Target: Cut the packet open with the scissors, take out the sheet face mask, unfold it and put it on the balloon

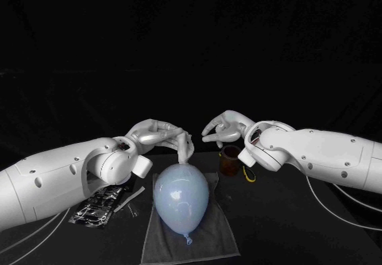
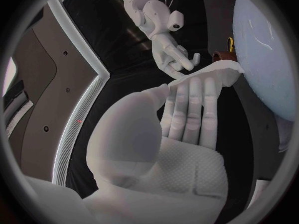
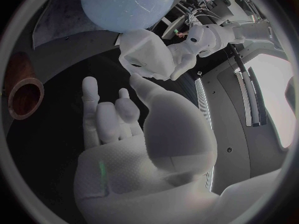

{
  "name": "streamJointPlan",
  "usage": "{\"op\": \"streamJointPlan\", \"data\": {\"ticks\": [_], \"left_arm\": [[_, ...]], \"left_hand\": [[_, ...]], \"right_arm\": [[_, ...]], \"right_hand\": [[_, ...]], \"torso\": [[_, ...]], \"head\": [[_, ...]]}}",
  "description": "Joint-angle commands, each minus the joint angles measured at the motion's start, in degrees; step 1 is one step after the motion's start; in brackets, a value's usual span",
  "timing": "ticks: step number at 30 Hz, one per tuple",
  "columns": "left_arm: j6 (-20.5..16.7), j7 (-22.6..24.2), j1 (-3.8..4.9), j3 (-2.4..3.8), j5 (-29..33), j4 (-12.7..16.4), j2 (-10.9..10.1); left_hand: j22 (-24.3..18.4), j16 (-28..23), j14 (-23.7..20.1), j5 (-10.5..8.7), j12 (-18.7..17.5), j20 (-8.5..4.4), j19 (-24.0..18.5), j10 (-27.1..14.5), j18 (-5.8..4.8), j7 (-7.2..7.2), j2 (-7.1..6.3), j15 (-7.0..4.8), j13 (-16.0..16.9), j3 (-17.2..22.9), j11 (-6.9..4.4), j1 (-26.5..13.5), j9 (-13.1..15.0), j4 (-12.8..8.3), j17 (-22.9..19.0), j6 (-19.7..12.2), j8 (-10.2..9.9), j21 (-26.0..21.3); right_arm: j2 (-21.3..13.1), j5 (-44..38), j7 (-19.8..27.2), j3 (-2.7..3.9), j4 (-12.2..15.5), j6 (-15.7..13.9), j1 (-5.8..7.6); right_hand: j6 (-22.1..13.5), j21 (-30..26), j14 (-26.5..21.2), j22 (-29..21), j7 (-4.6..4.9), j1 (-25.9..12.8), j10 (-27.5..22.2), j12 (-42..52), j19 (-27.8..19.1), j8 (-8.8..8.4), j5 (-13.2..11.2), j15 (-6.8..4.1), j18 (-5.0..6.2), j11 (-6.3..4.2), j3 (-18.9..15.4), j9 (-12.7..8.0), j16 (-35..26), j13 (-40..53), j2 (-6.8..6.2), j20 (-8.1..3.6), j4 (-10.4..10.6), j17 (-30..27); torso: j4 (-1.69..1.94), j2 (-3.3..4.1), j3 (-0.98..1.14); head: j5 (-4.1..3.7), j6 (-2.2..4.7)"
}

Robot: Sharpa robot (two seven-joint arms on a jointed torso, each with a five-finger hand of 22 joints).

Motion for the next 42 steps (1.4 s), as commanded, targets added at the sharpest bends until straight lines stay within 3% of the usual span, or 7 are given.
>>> {"op": "streamJointPlan", "data": {"ticks": [1, 5, 9, 21, 27, 32, 42], "left_arm": [[-1.5, -0.7, 0.04, 0.07, 2.4, 0.1, 0.1], [-1.8, -1.1, 0.03, 0.07, 3.6, 0.0, 0.1], [-1.6, -1.5, 0.00, 0.07, 5.0, 0.0, 0.2], [-1.7, -2.0, -0.08, 0.07, 7.7, 0.1, 0.1], [-2.1, -1.8, -0.25, 0.07, 8.6, 0.3, 0.1], [-2.3, -1.5, -0.32, 0.07, 9.0, 0.6, 0.1], [-3.0, -1.0, -0.35, 0.07, 9.1, 1.0, 0.1]], "left_hand": [[0.2, -0.2, 0.6, 0.15, 0.0, -0.13, -0.5, 0.4, 0.72, -0.03, -0.15, -0.01, 0.1, 2.8, 0.11, -0.6, 3.6, -2.5, 0.0, -0.1, 0.2, 0.4], [0.5, -0.2, 0.7, 0.15, 0.0, -0.14, -0.7, 0.5, 0.72, -0.03, -0.18, -0.05, 0.1, 3.1, 0.09, -0.9, 3.7, -2.6, 0.0, 0.0, 0.3, 0.7], [0.7, -0.2, 0.9, 0.14, -0.1, -0.10, -0.8, 0.7, 0.71, -0.05, 0.00, -0.05, 0.1, 3.4, 0.10, -1.6, 3.9, -2.5, 0.1, 0.0, 0.3, 1.1], [1.0, -0.1, 1.3, 0.13, -0.1, 0.20, -1.3, 1.2, 0.80, -0.27, 0.67, -0.15, 0.1, 4.3, 0.01, -4.1, 4.3, -1.6, 0.3, 0.0, 0.4, 1.4], [1.0, -0.1, 1.3, 0.13, -0.1, 0.22, -1.3, 1.2, 0.83, -0.30, 0.72, -0.19, 0.1, 4.4, -0.03, -4.3, 4.3, -1.6, 0.4, 0.1, 0.4, 1.4], [1.0, -0.1, 1.3, 0.14, -0.2, 0.23, -1.3, 1.2, 0.87, -0.36, 0.73, -0.24, 0.1, 4.5, -0.08, -4.3, 4.4, -1.7, 0.4, 0.1, 0.4, 1.4], [1.0, -0.1, 1.4, 0.14, -0.2, 0.23, -1.2, 1.3, 0.95, -0.47, 0.59, -0.33, 0.1, 4.9, -0.18, -4.4, 4.5, -2.1, 0.5, 0.1, 0.4, 1.4]], "right_arm": [[-1.1, -1.7, 6.8, 0.04, 2.8, -8.7, -0.03], [-2.1, -6.6, 11.5, 0.04, 6.4, -14.3, -0.60], [-2.4, -13.3, 14.1, 0.03, 8.6, -18.1, -2.01], [-0.8, -24.2, 12.6, -0.07, 9.6, -27.6, -5.27], [0.6, -25.6, 6.8, -0.10, 8.9, -28.7, -5.77], [1.8, -25.4, 0.8, -0.11, 8.8, -28.3, -6.01], [3.5, -22.9, -6.6, -0.11, 8.6, -27.7, -6.14]], "right_hand": [[2.5, 2.0, 4.3, 1.1, -1.45, 0.4, 4.7, 4.4, 2.3, 1.06, 0.5, -1.24, 0.35, -1.23, 0.7, 0.0, 1.8, 6.0, 1.33, -1.25, -0.2, 5.8], [4.3, 11.5, 8.6, 5.3, -2.03, 2.0, 9.3, 9.0, 8.1, 1.08, 0.0, -2.06, -1.26, -1.82, 2.6, -0.5, 3.4, 13.0, 2.83, -2.30, -1.7, 13.0], [4.8, 14.5, 9.8, 6.7, -2.05, 2.2, 10.5, 10.3, 9.8, 0.87, -0.1, -2.15, -1.78, -1.84, 3.0, -0.7, 3.8, 15.2, 3.16, -2.46, -2.1, 15.4], [3.2, 14.6, 9.9, 7.3, -1.33, -0.5, 10.7, 10.5, 9.4, -2.09, -1.2, -1.61, -1.81, -1.20, 2.6, -2.4, 3.9, 15.6, 1.89, -2.12, -1.1, 15.5], [2.8, 13.7, 9.5, 7.1, -0.97, -4.4, 10.3, 10.0, 8.8, -3.68, -1.9, -1.22, -1.63, -0.81, 0.5, -3.2, 3.6, 15.0, 0.15, -1.71, 1.9, 14.6], [3.0, 13.5, 9.4, 7.1, -1.01, -9.3, 9.9, 9.5, 8.9, -4.53, -2.1, -1.19, -1.54, -0.80, -3.4, -3.7, 3.6, 14.3, -1.40, -1.56, 7.5, 14.5], [4.4, 13.7, 9.7, 7.1, -1.71, -8.9, 9.9, 9.1, 9.7, -4.30, -2.0, -1.74, -1.59, -1.42, -8.0, -3.4, 3.5, 14.1, -1.33, -1.99, 14.8, 14.8]], "torso": [[0.02, 0.00, 0.02], [-0.03, -0.03, 0.02], [-0.03, -0.05, 0.02], [-0.06, 0.03, 0.01], [0.00, 0.02, -0.01], [0.03, 0.03, -0.01], [0.02, -0.01, -0.01]], "head": [[0.25, 0.00], [0.43, 0.06], [0.64, 0.13], [1.04, 0.11], [0.90, -0.04], [0.97, -0.16], [1.02, -0.20]]}}
